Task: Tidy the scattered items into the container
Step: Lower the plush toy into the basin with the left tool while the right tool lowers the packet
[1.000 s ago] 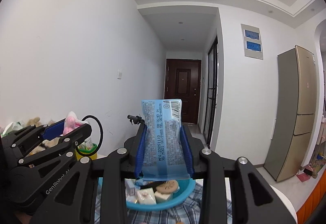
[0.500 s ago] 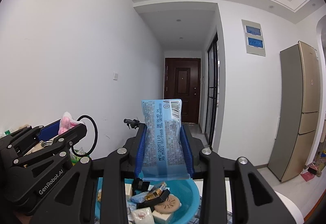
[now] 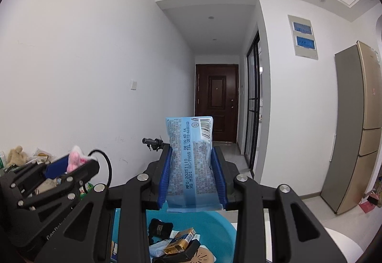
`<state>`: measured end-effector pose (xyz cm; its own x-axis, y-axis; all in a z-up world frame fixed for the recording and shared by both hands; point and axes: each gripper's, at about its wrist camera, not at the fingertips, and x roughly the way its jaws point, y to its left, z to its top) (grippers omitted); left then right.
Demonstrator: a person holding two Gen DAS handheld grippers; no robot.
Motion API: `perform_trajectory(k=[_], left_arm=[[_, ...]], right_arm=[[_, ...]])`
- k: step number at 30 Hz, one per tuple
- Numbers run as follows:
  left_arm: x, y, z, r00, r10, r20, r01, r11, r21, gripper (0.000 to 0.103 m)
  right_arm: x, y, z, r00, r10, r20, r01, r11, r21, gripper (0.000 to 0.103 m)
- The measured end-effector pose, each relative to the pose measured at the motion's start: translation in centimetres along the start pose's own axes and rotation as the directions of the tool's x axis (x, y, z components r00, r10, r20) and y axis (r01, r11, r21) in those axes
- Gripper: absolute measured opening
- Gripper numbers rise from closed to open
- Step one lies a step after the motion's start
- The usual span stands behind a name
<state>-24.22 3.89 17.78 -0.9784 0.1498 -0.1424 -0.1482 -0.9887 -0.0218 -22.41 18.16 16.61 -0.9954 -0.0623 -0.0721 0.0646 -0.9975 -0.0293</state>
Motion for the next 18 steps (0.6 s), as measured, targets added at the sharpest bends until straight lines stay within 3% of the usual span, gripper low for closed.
perform_trajectory(k=[14,18], left_arm=[[3.0,0.6,-1.8,0.998,-0.001,-0.061,0.001,1.000,-0.004,0.036],[3.8,0.3,-2.4,0.994,-0.013,-0.112,0.015,1.000,0.016,0.036]], right_arm=[[2.5,-2.1,-1.2,0.999,0.014,-0.050,-0.012,0.999,0.038,0.032],[3.5,-2.8,-1.1,0.996,0.036,-0.087,-0.032,0.998,0.047,0.032]])
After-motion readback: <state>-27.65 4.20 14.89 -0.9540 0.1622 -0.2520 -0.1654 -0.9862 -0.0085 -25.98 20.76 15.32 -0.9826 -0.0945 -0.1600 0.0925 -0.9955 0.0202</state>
